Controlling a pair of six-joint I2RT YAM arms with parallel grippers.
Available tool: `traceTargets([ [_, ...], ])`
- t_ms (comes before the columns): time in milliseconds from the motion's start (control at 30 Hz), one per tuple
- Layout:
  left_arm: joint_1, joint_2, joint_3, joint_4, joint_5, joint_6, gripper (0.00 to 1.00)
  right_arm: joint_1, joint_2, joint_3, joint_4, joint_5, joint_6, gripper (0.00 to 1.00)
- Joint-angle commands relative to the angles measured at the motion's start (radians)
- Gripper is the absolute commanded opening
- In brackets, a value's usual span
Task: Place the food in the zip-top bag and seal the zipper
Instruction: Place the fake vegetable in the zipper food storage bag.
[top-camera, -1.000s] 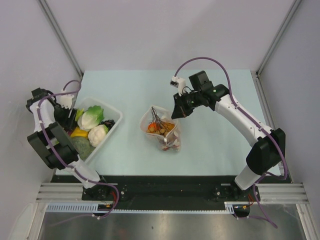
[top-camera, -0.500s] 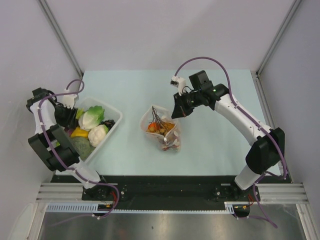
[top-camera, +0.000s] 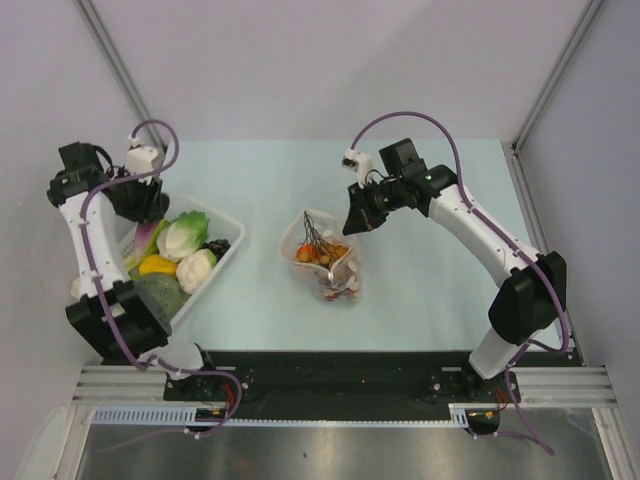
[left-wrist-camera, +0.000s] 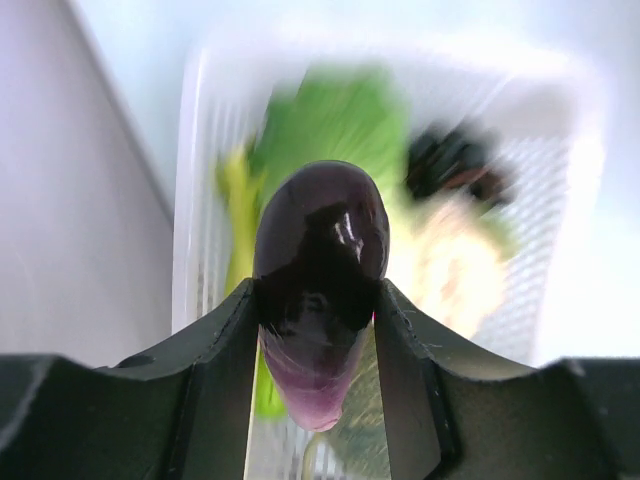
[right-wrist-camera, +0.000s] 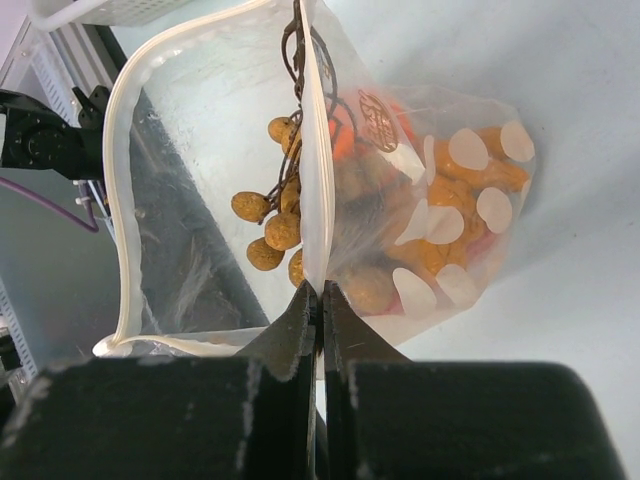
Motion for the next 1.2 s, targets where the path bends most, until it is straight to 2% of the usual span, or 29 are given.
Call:
traceTargets([
  [0, -0.144, -0.205, 0.108, 0.009, 0.332, -0.066, 0.10, 0.003, 0.000, 0.043, 0.008, -0.038, -0.007, 0.00],
  [100, -0.259, -0.313, 0.047, 0.148, 0.545, -0.134, 0.01, 0.006, -0.002, 0.043, 0.006, -0.045, -0.014, 0.00],
  [133, -0.328, -0.348, -0.032, 0.309, 0.579, -0.177, 0.00, 0.008, -0.002, 0.043, 0.008, -0.047, -0.015, 0.00],
  [200, -0.403, -0.437, -0.134, 0.509, 0.654, -0.316, 0.00, 0.008, -0.002, 0.043, 0.008, -0.052, -0.017, 0.00],
  [233, -0.487, -0.457, -0.219, 0.696, 0.665, -0.356, 0.00, 0.009, -0.002, 0.045, 0.006, -0.056, -0.018, 0.00],
  [300, -0.634, -0.485, -0.268, 0.829, 0.682, -0.396, 0.00, 0.009, -0.006, 0.043, 0.004, -0.059, -0.024, 0.00],
  [400, -0.791, -0.456, -0.285, 0.830, 0.692, -0.343, 0.00, 0.009, -0.008, 0.043, -0.002, -0.064, -0.029, 0.00],
  [533, -0.911, -0.437, -0.372, 0.900, 0.676, -0.281, 0.00, 0.011, -0.006, 0.043, 0.009, -0.079, -0.026, 0.00],
  [633, -0.976, -0.417, -0.424, 0.867, 0.650, -0.133, 0.00, 0.013, -0.005, 0.048, 0.012, -0.088, -0.029, 0.00],
  [667, -0.986, -0.405, -0.435, 0.842, 0.644, -0.038, 0.00, 0.013, -0.005, 0.048, 0.009, -0.091, -0.030, 0.00],
  [833, -1.000, -0.338, -0.524, 0.771, 0.567, 0.182, 0.00, 0.013, -0.009, 0.048, -0.003, -0.113, -0.053, 0.00],
  [1033, -1.014, -0.296, -0.573, 0.728, 0.494, 0.286, 0.00, 0.017, -0.013, 0.048, -0.009, -0.130, -0.066, 0.00],
  [1167, -1.029, -0.270, -0.587, 0.699, 0.423, 0.302, 0.00, 0.019, -0.012, 0.048, -0.009, -0.144, -0.076, 0.00],
])
